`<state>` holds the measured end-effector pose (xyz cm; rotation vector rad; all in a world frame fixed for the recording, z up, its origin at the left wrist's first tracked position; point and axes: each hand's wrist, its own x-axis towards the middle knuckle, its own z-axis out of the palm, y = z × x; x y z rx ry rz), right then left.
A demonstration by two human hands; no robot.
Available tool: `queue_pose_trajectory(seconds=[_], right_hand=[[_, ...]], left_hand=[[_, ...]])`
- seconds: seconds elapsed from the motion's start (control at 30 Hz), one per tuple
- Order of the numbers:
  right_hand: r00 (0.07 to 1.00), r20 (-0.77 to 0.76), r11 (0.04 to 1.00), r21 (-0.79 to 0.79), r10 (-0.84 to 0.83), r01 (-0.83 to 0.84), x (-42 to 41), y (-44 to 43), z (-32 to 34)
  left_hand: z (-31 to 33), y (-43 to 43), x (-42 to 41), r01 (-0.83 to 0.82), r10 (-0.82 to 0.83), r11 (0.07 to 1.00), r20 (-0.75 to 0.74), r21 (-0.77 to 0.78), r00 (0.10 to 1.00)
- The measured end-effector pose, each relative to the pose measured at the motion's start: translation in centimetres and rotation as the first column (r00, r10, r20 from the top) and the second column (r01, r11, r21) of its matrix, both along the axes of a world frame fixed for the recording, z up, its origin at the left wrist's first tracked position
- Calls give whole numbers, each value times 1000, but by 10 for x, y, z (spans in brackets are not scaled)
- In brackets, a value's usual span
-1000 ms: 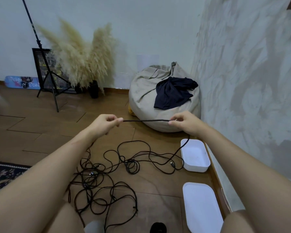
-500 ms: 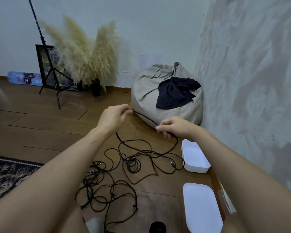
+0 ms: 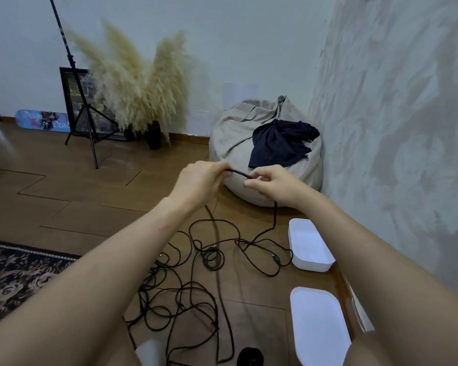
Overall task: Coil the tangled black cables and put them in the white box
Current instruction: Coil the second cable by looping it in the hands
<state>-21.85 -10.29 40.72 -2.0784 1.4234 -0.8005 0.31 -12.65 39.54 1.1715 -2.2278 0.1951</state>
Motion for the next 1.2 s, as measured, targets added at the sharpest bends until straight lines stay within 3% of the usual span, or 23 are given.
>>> queue_pose_trajectory(seconds=[0.13, 0.2, 0.23, 0.3, 0.37, 0.43, 0.53, 0.6, 0.7, 0.77, 0.8, 0.87, 0.93, 1.0, 1.1, 1.2], right_hand=[[991, -129, 977, 212, 23, 5, -22, 9, -13], [984, -177, 981, 187, -19, 53, -30, 10, -20], [983, -176, 991, 113, -58, 79, -32, 8, -21], [981, -164, 994, -50, -101, 94, -27, 2, -17], [987, -148, 991, -121, -69, 52, -14, 1, -11], [992, -117, 988, -150, -34, 16, -4, 1, -7], [998, -3, 995, -81, -55, 54, -4, 2, -2], [997, -5, 997, 37, -72, 72, -12, 1, -8], [990, -129, 979, 190, -50, 74, -28, 5, -26], [990, -121, 982, 166, -69, 89, -36, 6, -31], [993, -77, 987, 128, -89, 98, -37, 5, -29], [994, -10, 993, 55, -105, 106, -33, -1, -22], [995, -42, 995, -47, -87, 85, -21, -7, -17], [995, -70, 988, -140, -73, 63, -10, -10, -14], [996, 33, 987, -136, -82, 86, -6, -10, -8], [995, 40, 995, -20, -95, 96, -16, -6, -11]], left_hand=[[-1, -9, 32, -294, 298, 954, -95, 63, 950], [-7, -12, 41, -387, 394, 914, -44, 123, 918], [-8, -11, 39, -377, 381, 914, 2, 153, 924], [-7, -5, 24, -176, 173, 963, 32, 202, 984], [-5, 7, -1, 86, -92, 965, 13, 248, 996], [-3, 10, -14, 190, -194, 966, 7, 178, 981], [4, 2, -6, 32, -33, 999, -18, -20, 999], [9, -3, 7, -97, 88, 990, -94, -98, 992], [9, -8, 31, -317, 303, 948, -240, -21, 922], [2, -13, 44, -400, 408, 913, -171, 81, 897], [-2, -14, 45, -380, 392, 918, -107, 118, 914], [-5, -7, 33, -169, 177, 974, -41, 148, 983], [-2, 4, 9, 65, -62, 985, -28, 158, 998], [-1, 11, -12, 171, -172, 976, -7, 136, 985], [3, 8, -18, 77, -77, 997, -34, -12, 996], [13, 0, -2, -109, 90, 989, -183, -96, 979]])
